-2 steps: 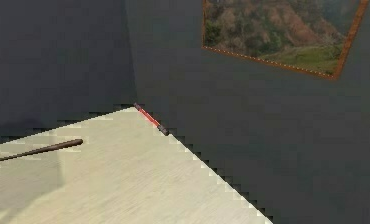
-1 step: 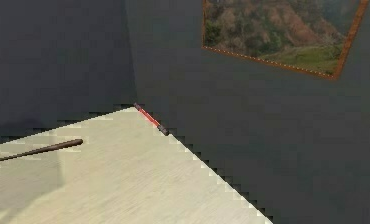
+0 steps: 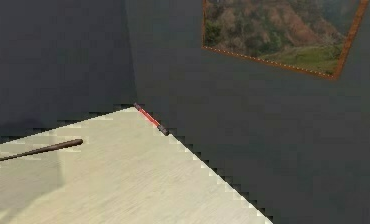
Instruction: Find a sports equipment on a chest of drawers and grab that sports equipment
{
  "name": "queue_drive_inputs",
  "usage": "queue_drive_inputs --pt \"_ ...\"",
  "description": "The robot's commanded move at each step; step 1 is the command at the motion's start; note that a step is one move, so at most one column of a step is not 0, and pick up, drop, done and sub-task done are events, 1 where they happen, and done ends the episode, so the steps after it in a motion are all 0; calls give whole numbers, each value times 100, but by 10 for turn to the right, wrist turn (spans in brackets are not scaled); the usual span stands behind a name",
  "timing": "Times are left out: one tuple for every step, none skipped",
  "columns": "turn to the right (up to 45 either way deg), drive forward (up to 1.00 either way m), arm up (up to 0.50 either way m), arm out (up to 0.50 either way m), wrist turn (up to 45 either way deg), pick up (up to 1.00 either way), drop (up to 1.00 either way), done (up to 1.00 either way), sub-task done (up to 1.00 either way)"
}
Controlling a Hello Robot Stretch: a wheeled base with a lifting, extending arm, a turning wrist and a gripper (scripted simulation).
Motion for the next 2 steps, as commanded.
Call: queue_drive_inputs --pt "0 0 0 0 0 100 0 0 0" --pt "0 0 0 0 0 0 0 100 0"
